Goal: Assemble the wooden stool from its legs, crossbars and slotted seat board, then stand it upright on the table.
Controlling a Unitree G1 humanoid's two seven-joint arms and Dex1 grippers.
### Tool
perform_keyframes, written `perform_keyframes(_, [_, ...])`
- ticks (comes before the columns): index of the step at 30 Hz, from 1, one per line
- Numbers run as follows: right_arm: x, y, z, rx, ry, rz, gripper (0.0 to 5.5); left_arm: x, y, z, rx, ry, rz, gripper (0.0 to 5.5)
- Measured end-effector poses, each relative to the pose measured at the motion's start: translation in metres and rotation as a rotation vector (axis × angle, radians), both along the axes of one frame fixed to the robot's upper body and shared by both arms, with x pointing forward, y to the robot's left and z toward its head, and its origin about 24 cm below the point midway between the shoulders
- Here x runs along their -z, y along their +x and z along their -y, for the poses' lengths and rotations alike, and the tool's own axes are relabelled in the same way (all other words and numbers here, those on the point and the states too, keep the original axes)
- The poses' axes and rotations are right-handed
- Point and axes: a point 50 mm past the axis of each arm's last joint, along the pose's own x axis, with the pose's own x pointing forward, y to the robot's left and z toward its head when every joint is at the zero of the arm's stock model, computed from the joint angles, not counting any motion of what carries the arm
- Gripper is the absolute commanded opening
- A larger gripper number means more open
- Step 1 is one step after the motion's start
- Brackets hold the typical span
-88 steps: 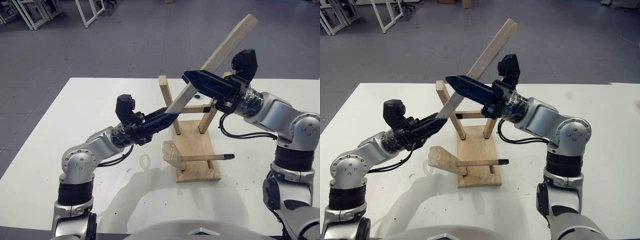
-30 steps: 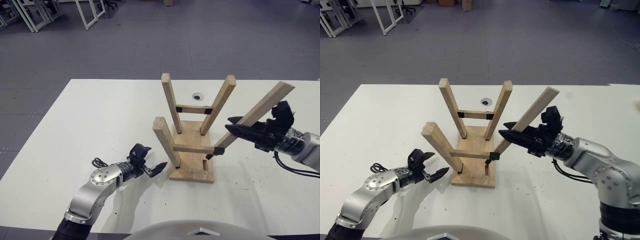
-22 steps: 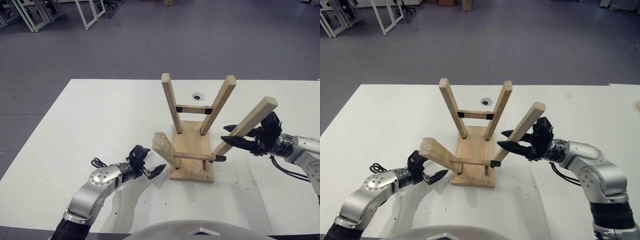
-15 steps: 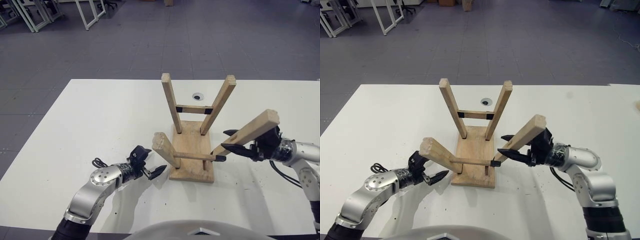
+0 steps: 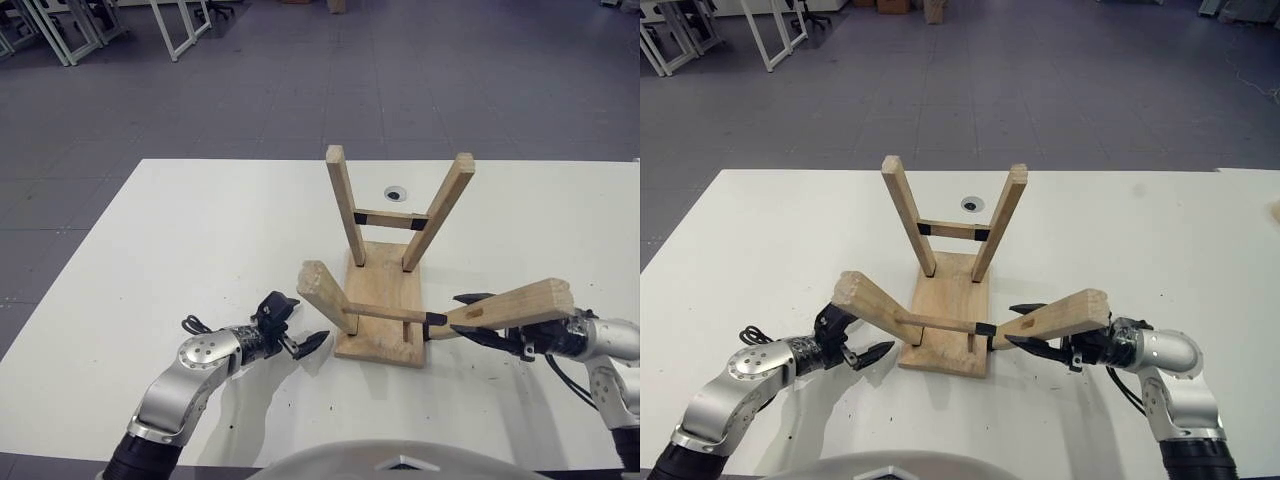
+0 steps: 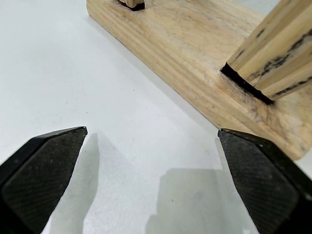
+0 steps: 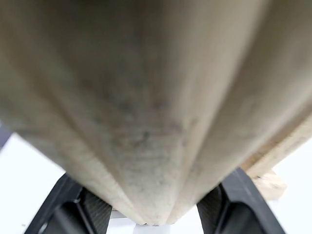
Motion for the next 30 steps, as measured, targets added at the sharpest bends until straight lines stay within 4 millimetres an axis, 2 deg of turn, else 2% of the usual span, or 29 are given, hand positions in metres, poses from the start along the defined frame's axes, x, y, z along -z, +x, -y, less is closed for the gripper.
perform_keyframes(4, [-0.008,-0.004,-0.003,-0.030,0.006,-0.017,2.02,0.000,0.000,-0.001,-0.002,0.000,0.007,4.97])
perform_keyframes(12, [-0.042,0.004,-0.020,-0.059,0.056,0.080,2.02,0.002,-0.004,-0.002,-0.007,0.007,0.001,4.97])
perform_keyframes(17, [-0.029,-0.005,-0.028,-0.037,0.087,0.048,2.02,0.002,-0.002,-0.002,-0.001,0.014,0.004,4.97])
perform_keyframes(21, [-0.011,-0.012,-0.031,0.007,0.099,0.034,2.02,0.001,0.001,-0.003,0.009,0.016,0.007,4.97])
perform_keyframes(30, [0.003,-0.025,-0.035,0.056,0.109,0.069,2.02,-0.001,0.005,-0.003,0.016,0.022,0.022,4.97])
